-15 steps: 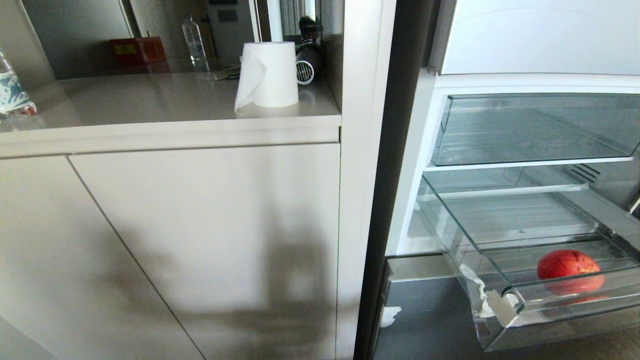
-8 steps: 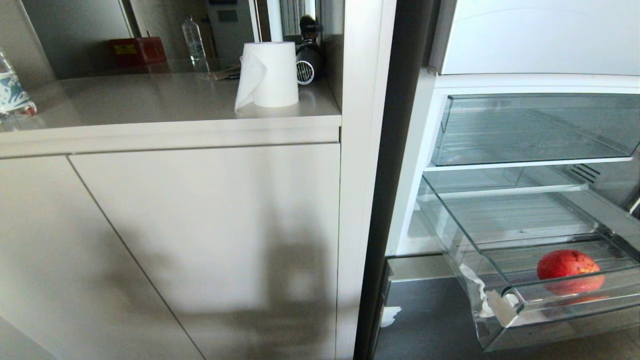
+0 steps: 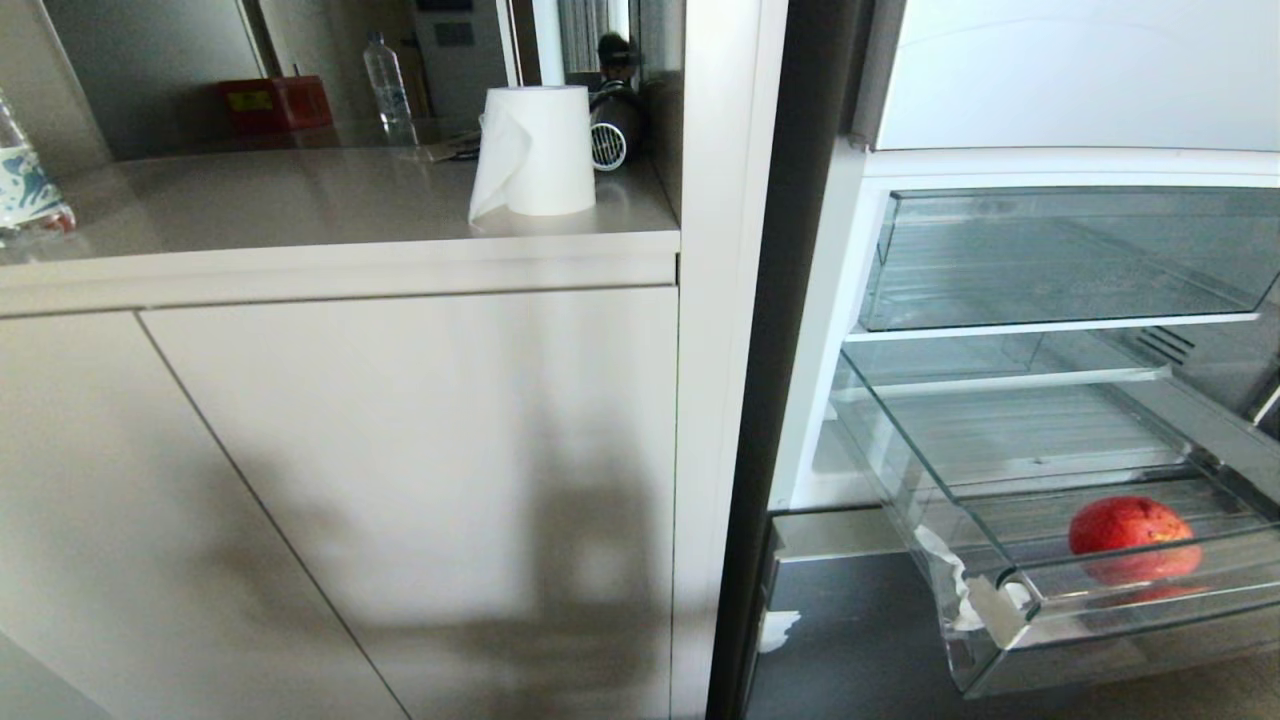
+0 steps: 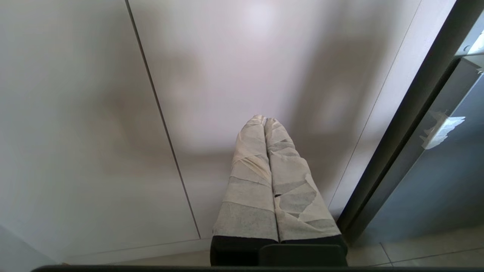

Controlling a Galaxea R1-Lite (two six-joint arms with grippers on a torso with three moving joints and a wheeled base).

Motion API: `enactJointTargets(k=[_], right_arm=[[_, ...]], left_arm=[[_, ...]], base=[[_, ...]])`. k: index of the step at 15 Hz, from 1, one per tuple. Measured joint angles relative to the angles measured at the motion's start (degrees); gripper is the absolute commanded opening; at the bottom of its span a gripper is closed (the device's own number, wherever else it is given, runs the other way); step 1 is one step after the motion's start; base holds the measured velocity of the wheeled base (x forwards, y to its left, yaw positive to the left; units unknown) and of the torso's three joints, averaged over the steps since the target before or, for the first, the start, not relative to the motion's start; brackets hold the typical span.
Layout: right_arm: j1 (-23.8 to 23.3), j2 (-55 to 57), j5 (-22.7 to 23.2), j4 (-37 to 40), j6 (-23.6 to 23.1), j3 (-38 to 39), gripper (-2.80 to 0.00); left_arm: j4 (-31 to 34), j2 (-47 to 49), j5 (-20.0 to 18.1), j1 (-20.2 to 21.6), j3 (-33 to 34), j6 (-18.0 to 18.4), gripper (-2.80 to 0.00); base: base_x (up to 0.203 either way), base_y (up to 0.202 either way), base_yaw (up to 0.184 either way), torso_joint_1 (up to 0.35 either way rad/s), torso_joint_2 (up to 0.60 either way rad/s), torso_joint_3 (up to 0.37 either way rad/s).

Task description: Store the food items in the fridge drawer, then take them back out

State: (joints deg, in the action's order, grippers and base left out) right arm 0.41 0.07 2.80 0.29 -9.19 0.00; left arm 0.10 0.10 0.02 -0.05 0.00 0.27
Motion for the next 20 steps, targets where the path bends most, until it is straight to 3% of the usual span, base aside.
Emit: enactJointTargets(k=[20], right_arm=[[0.0, 0.0, -0.2, -0.1, 3.5, 0.0, -2.8]], left_arm=[[0.0, 0.0, 0.0, 0.0, 0.0, 0.0, -2.8]], base=[[-0.001, 0.006, -0.171, 0.003, 0.0, 0.002]])
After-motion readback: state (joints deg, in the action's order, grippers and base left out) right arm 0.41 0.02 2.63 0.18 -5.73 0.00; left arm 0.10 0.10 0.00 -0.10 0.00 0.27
